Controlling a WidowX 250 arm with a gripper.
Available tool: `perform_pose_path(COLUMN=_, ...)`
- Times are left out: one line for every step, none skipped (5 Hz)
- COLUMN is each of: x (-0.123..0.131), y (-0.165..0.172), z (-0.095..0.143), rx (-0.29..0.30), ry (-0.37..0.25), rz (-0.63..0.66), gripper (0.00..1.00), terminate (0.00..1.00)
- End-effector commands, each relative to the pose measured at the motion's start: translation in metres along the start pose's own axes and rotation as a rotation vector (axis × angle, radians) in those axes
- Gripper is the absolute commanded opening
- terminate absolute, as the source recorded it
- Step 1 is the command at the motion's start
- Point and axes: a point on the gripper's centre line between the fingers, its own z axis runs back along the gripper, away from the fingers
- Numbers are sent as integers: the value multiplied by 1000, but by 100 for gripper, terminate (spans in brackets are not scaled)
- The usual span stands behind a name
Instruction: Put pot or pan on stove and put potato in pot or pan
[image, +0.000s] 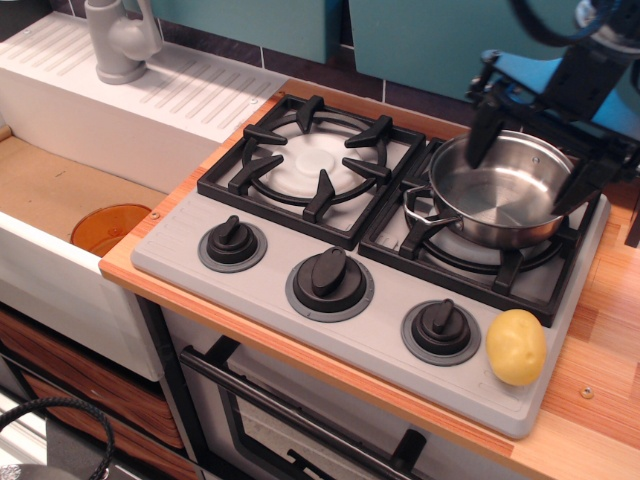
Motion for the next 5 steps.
perform_pose_path(x=-27, y=-12, z=22, rx=13, ry=-108, rz=85, gripper=100, terminate=0)
perform_pose_path(x=-44, y=-20, z=8, rx=34, ry=-135, rz=109, gripper=100, terminate=0)
perform_pose_path(x=-57, y=-29, z=-7, rx=41, ry=-168, rz=120, gripper=100, terminate=0)
perform_pose_path(x=-62, y=-36, z=-16, rx=44, ry=-186, rz=137, gripper=100, terminate=0)
perform_pose_path(x=-66, y=-43, z=-22, rx=41, ry=-198, rz=145, gripper=100, terminate=0)
